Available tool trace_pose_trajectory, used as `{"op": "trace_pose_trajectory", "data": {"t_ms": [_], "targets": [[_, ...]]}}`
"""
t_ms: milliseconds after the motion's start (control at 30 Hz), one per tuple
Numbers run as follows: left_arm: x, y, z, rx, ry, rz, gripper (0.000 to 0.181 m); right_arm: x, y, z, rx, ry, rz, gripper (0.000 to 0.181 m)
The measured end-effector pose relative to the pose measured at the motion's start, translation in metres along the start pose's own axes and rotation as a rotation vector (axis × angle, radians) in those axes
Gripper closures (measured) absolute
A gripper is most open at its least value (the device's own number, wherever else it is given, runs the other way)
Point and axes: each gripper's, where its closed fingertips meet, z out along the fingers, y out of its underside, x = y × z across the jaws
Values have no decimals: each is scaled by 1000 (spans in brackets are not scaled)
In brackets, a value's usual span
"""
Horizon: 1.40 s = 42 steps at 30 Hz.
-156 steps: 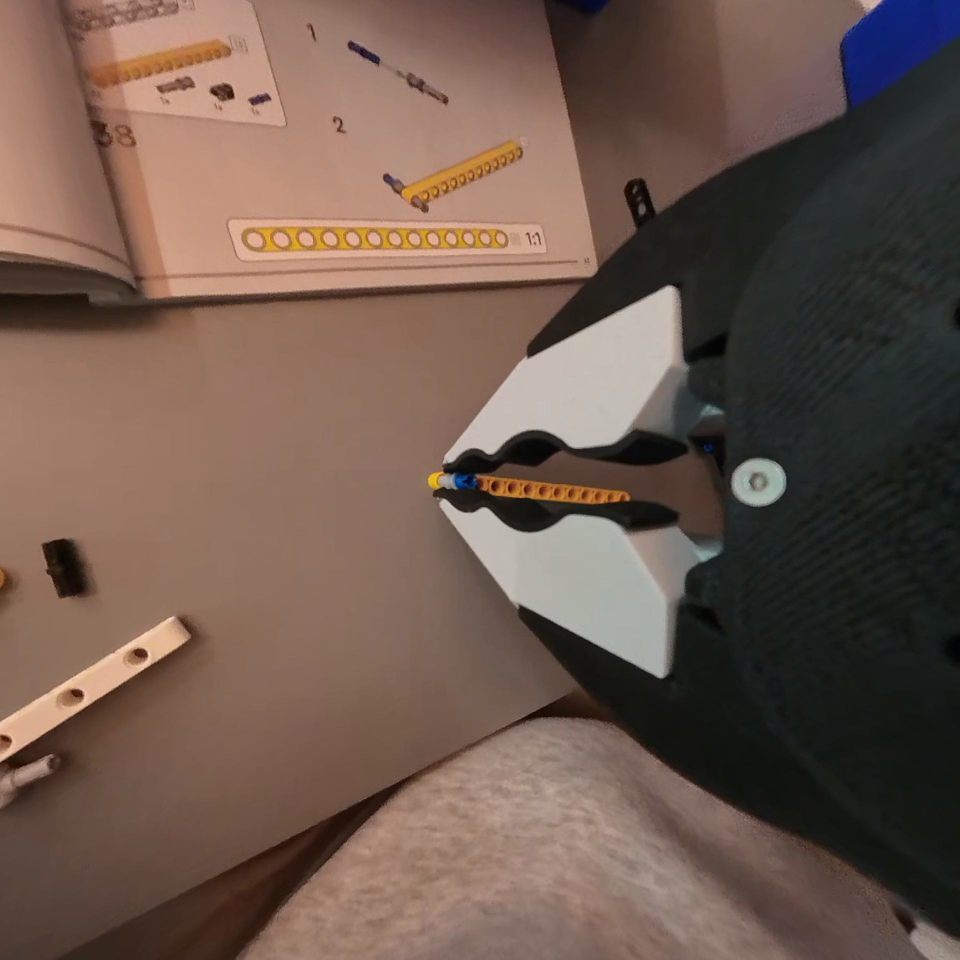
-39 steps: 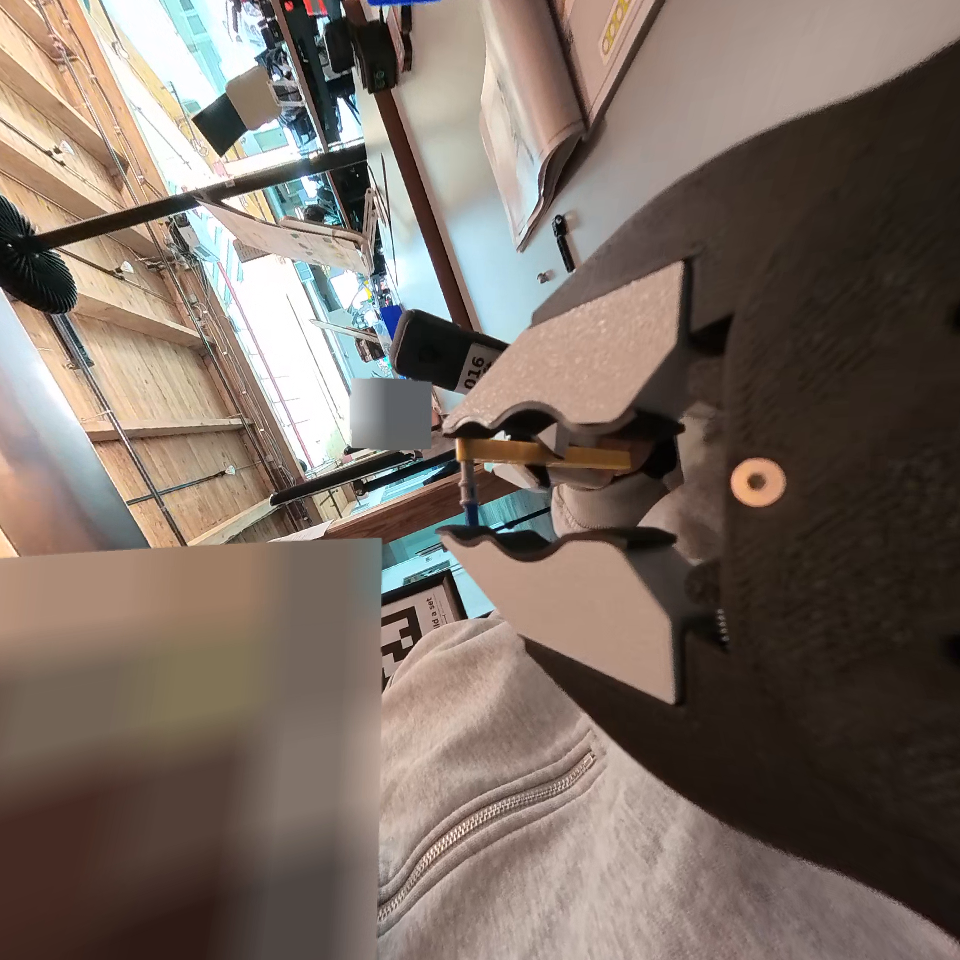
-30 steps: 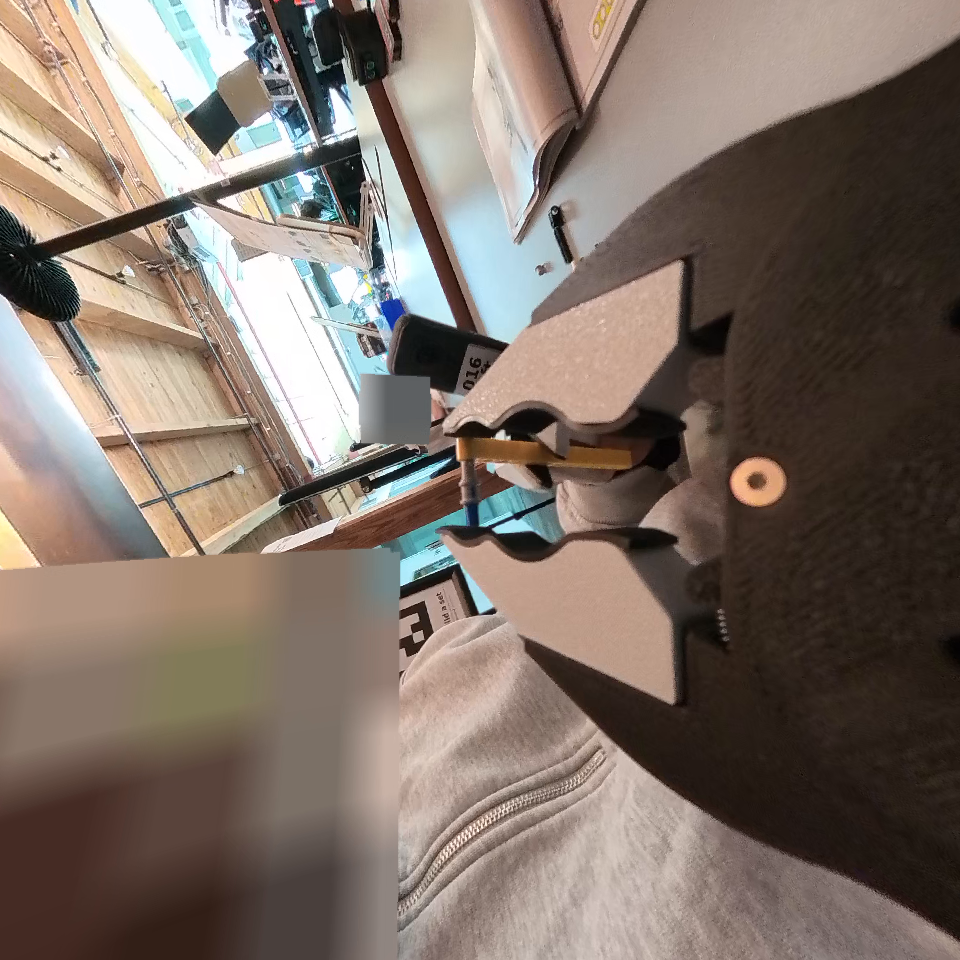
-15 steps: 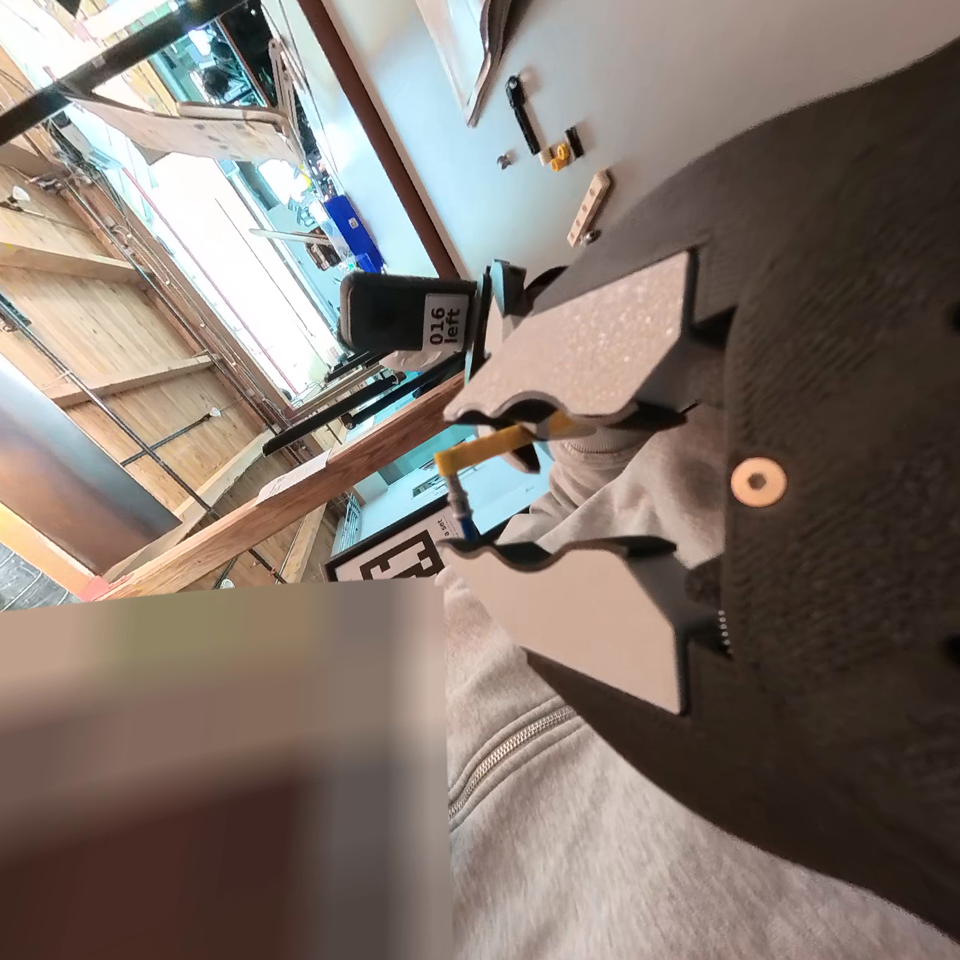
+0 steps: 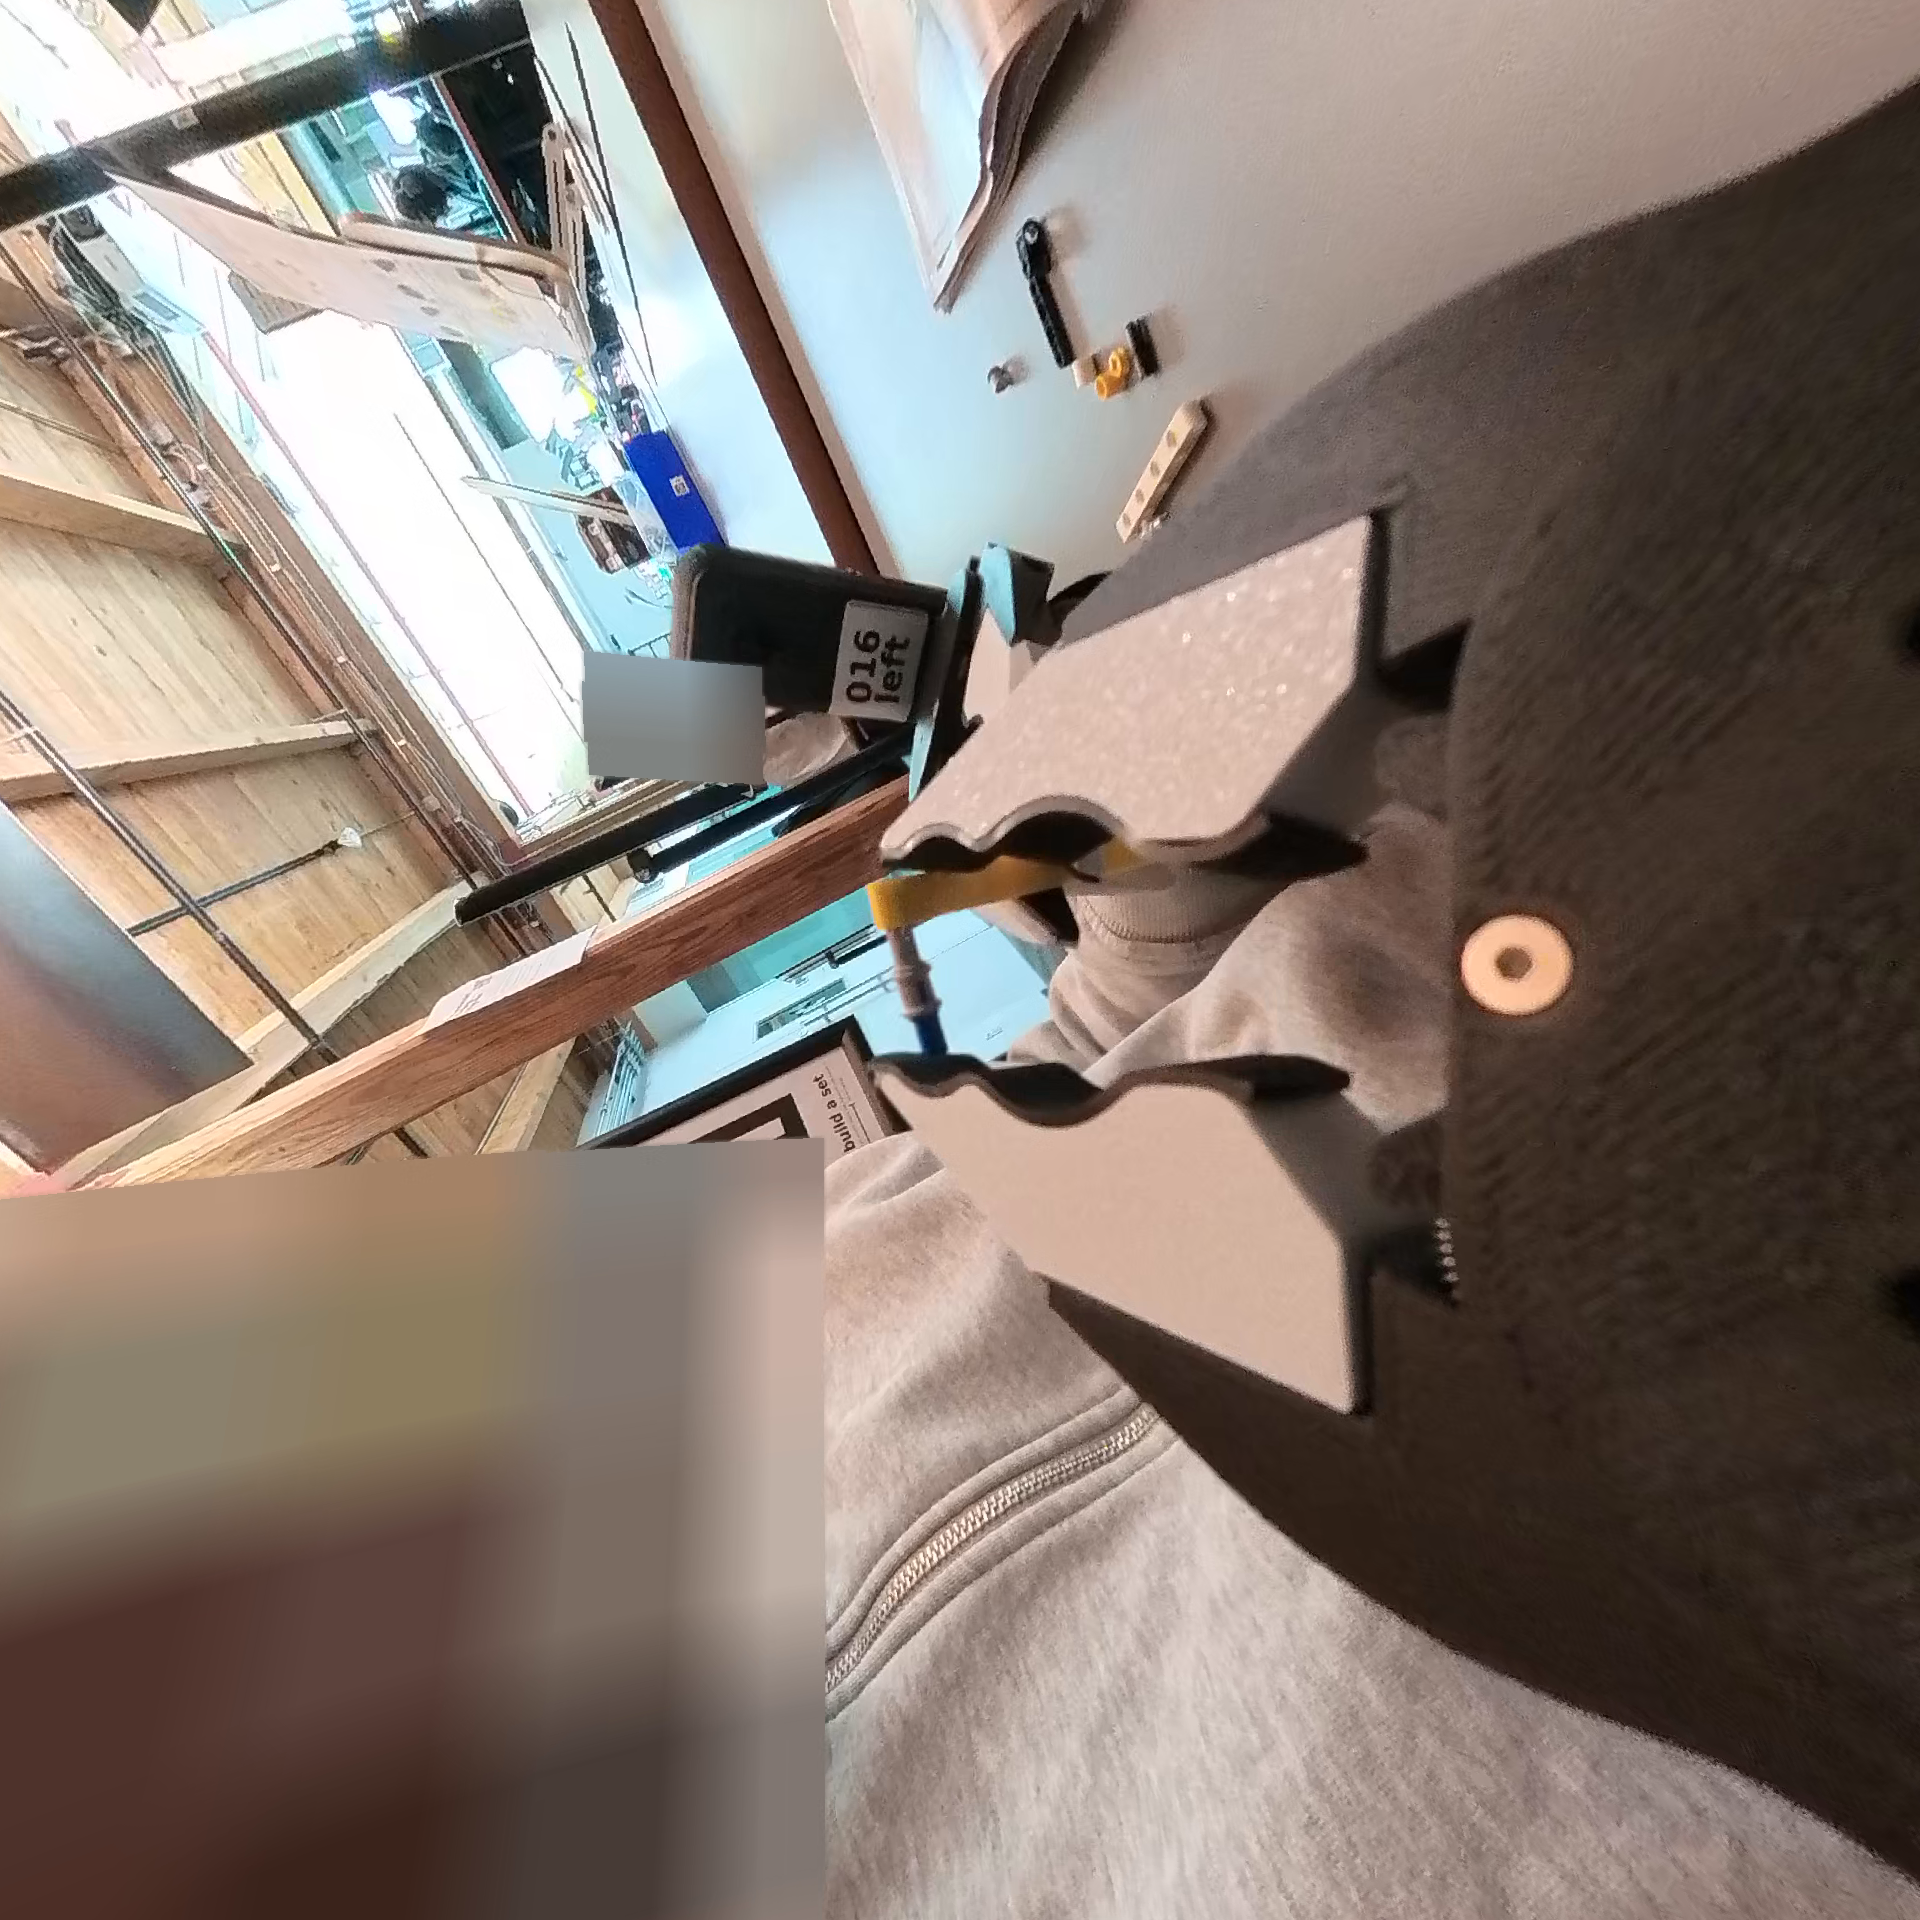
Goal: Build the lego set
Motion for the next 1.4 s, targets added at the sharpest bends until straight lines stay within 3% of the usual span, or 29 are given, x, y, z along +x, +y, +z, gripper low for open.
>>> {"op": "trace_pose_trajectory", "data": {"t_ms": [733,867,1000,1067,1200,1400], "targets": [[4,-3,-1,14,30,-4,175,-8,2,5,-78,34,-93,147],[4,-6,-4,18,27,10,176,-3,-3,1,-2,56,-173,149],[1,-8,-8,24,8,18,176,8,-6,-3,-38,194,-341,124],[2,-11,-10,38,12,16,176,9,-7,-5,-55,231,-400,121],[2,-12,-12,41,11,18,176,7,-14,-9,-28,230,-409,133],[2,-10,-11,27,14,15,176,0,-11,-3,-22,183,-374,134]]}}
